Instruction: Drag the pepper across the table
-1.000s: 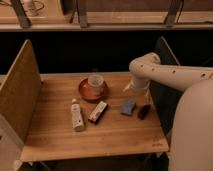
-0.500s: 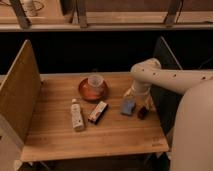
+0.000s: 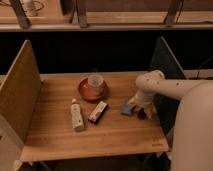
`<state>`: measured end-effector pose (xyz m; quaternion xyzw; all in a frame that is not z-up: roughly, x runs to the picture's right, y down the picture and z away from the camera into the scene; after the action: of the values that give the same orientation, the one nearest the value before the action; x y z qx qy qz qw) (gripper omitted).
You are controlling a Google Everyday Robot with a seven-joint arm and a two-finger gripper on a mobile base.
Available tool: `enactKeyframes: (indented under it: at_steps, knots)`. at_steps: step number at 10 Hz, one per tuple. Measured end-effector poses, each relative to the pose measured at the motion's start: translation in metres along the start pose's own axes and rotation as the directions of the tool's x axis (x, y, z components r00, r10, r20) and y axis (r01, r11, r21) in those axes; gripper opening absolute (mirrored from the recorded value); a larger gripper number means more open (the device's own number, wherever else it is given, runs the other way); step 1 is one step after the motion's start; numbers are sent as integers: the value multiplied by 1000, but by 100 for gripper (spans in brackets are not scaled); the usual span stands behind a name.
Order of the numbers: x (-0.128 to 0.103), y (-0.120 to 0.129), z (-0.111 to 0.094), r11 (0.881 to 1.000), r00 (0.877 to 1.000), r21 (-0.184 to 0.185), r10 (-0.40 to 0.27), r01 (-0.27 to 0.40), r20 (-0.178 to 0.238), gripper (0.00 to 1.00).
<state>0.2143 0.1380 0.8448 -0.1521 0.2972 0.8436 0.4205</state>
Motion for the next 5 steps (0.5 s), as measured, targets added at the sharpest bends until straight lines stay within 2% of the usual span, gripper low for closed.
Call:
enactKeyframes:
  at_steps: [2, 5]
  knots:
    - [-25, -22, 7, 998, 997, 30, 52, -54, 56, 80]
    - [-37, -34, 8, 995, 993, 41, 85, -88, 81, 80]
